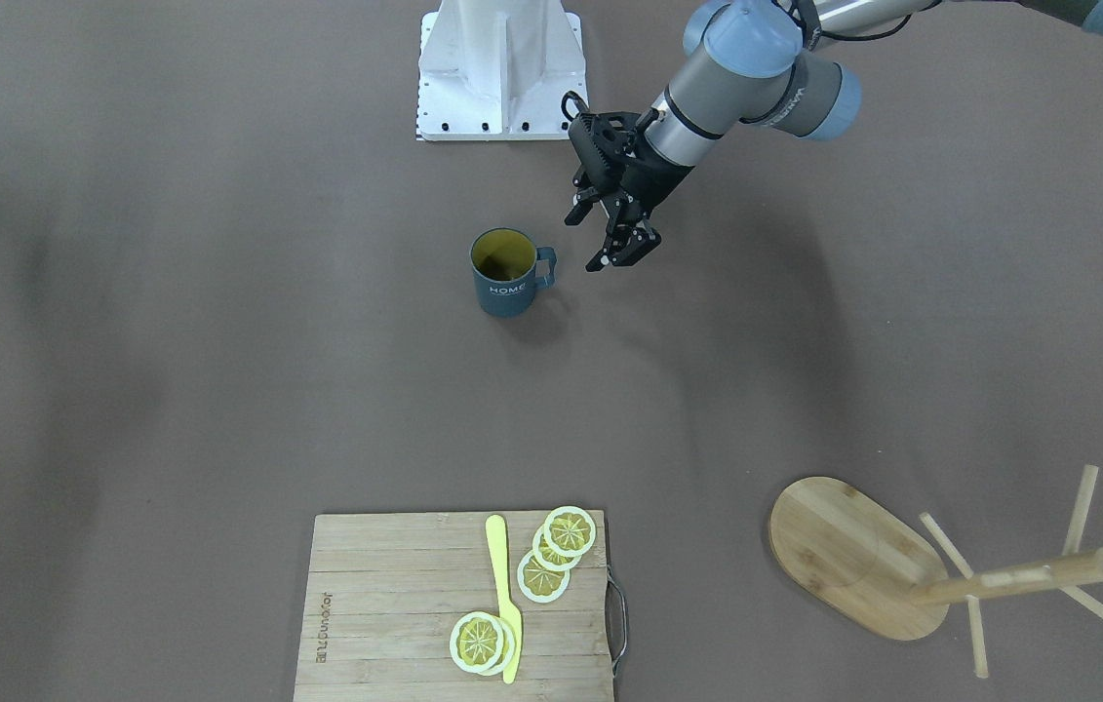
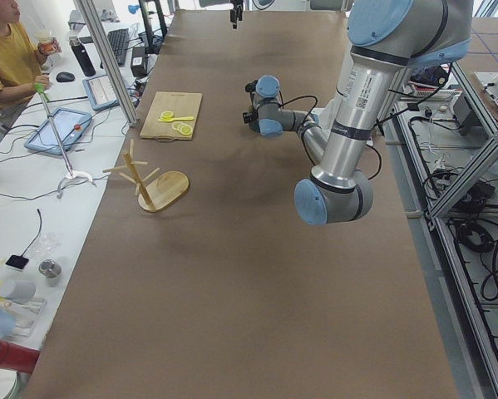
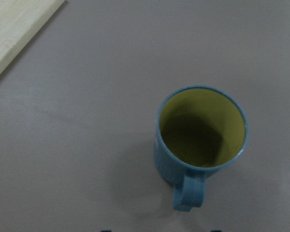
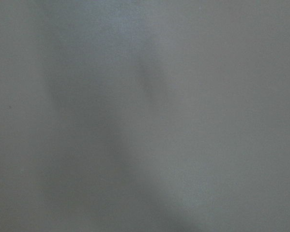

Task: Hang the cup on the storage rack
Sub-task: 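Grasp the blue mug's rim with the left gripper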

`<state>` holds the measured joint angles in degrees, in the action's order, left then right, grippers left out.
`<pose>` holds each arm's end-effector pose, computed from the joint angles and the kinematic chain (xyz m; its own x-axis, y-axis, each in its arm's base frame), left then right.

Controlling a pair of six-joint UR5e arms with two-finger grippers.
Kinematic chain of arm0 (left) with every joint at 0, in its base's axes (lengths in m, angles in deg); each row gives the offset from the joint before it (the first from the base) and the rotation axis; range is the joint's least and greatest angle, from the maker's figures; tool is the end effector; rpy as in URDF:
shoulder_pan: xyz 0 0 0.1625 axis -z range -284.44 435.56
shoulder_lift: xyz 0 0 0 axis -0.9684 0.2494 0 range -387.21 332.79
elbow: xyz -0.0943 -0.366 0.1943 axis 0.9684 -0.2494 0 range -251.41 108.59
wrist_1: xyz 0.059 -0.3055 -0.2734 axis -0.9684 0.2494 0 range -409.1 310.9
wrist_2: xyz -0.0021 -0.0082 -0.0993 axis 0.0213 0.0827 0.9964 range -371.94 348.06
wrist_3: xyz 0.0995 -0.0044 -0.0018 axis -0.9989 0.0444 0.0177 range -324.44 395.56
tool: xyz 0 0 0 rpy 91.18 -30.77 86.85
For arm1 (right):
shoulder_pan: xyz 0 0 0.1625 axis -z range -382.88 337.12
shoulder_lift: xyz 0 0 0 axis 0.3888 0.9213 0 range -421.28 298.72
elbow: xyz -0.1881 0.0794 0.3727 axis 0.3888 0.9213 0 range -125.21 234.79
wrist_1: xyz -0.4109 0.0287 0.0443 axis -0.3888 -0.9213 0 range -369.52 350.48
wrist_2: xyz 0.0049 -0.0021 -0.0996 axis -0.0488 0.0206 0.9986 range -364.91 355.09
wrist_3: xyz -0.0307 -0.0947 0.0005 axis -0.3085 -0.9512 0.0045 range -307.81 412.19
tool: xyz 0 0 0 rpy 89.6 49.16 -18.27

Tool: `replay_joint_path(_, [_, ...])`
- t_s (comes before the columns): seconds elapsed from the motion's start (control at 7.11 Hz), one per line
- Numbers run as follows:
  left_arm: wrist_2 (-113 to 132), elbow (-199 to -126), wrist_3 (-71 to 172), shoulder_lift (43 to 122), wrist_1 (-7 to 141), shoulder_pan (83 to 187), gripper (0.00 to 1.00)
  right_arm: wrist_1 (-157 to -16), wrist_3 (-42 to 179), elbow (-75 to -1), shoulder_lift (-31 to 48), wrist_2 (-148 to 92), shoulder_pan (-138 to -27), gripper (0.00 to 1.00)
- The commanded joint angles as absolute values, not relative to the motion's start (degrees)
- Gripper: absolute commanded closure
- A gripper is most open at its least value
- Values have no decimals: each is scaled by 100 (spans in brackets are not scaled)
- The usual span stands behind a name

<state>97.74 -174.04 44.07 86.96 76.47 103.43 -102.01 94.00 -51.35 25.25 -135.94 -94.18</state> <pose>0.4905 -0.3722 0.2487 0.1944 0.9507 -0.2418 -0.2417 0.2853 0.9275 -0.0999 -0.5073 0.4974 0.6907 0.2868 0.6639 -0.2068 0.9580 -0.1987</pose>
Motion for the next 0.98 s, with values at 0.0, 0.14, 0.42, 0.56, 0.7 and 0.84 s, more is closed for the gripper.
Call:
replay_joint_path(0.0, [9810, -17276, 4382, 8801, 7676, 10176, 25, -10198, 9393, -5138, 2643, -13684, -9521, 0])
replay_joint_path(0.14, [9810, -16988, 4382, 9036, 7876, 10175, 26, -10198, 9385, -5138, 2661, -13701, -9565, 0])
replay_joint_path(0.42, [9819, -16512, 4382, 9153, 8438, 10184, 26, -10198, 9385, -5129, 2669, -13710, -9591, 0])
replay_joint_path(0.56, [9819, -16510, 4382, 9118, 8449, 10184, 26, -10198, 9376, -5129, 2678, -13710, -9635, 0])
replay_joint_path(0.7, [9819, -16502, 4374, 9109, 8449, 10184, 34, -10198, 9384, -5129, 2678, -13719, -9644, 0])
replay_joint_path(0.84, [9819, -16510, 4382, 9100, 8449, 10201, 68, -10198, 9385, -5129, 2687, -13745, -9653, 0])
